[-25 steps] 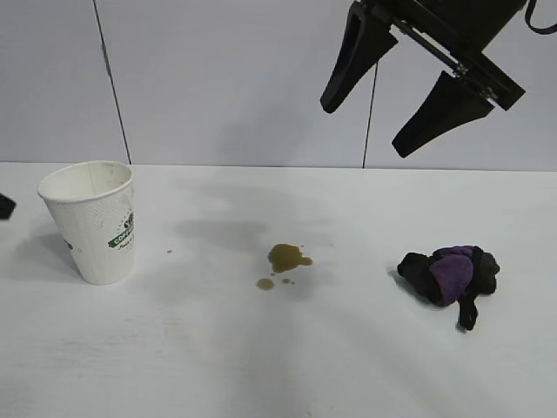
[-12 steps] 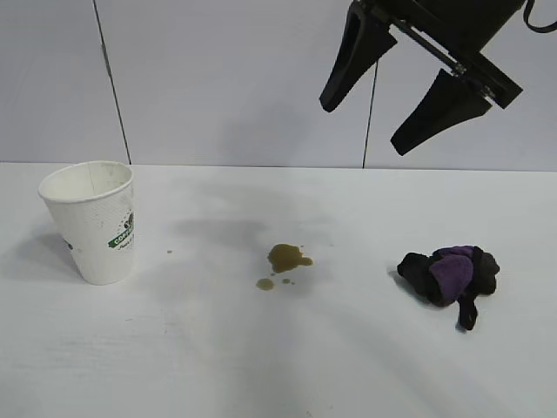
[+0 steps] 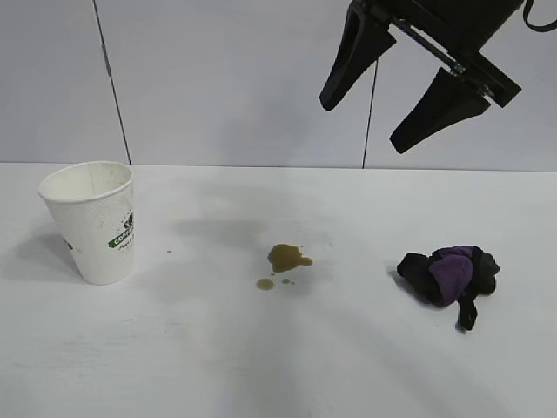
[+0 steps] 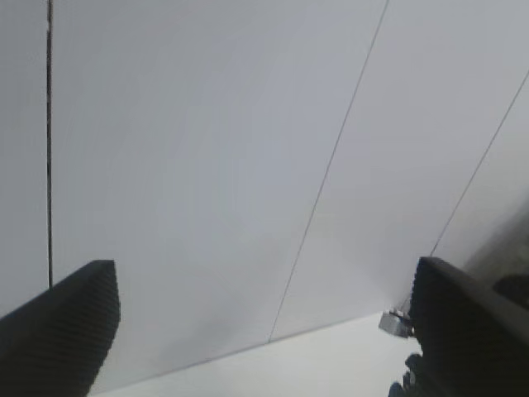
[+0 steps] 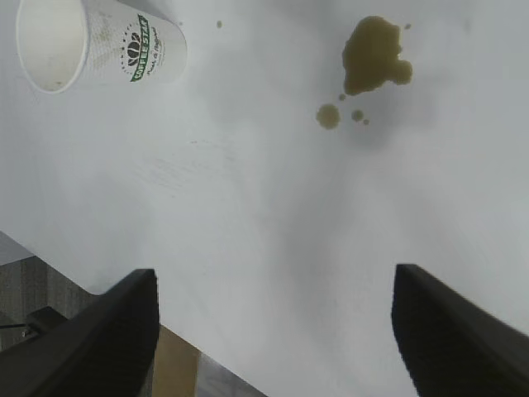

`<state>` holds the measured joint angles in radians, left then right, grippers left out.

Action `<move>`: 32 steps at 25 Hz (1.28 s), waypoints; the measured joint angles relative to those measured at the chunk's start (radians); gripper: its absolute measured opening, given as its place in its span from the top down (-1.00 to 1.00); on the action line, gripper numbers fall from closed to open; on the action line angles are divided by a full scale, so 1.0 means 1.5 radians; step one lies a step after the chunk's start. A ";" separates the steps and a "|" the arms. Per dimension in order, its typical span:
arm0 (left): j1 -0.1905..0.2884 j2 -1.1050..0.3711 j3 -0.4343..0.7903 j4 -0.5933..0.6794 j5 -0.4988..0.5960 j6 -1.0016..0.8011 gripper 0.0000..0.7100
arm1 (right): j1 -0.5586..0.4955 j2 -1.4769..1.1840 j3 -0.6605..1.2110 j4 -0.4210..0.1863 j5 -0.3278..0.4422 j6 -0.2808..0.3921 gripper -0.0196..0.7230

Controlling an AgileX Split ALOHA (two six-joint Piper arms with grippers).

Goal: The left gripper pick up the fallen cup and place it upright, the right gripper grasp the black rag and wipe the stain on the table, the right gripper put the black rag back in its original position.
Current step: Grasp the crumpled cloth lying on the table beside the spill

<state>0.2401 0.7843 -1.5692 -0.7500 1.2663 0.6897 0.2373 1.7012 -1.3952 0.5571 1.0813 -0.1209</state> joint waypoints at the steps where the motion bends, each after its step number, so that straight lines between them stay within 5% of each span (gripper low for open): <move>1: -0.020 -0.038 0.000 0.033 0.002 -0.005 -0.93 | 0.000 0.000 0.000 0.000 -0.001 0.000 -0.50; 6: -0.072 -0.246 0.049 0.202 0.007 -0.065 -0.93 | 0.000 0.000 0.000 0.000 -0.005 -0.004 -0.50; 14: -0.117 -0.532 0.350 0.388 0.017 -0.236 -0.93 | 0.000 0.000 0.000 0.000 -0.006 -0.005 -0.50; 23: -0.117 -0.535 0.619 0.500 -0.025 -0.419 -0.93 | 0.000 0.000 0.000 -0.007 -0.008 -0.006 -0.50; 32: -0.124 -0.534 0.725 0.505 -0.081 -0.448 -0.93 | 0.000 0.000 0.000 -0.015 -0.006 -0.011 -0.50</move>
<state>0.0537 -0.0167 -0.4822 0.0073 1.1447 0.0173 0.2373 1.7012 -1.3952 0.5343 1.0718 -0.1371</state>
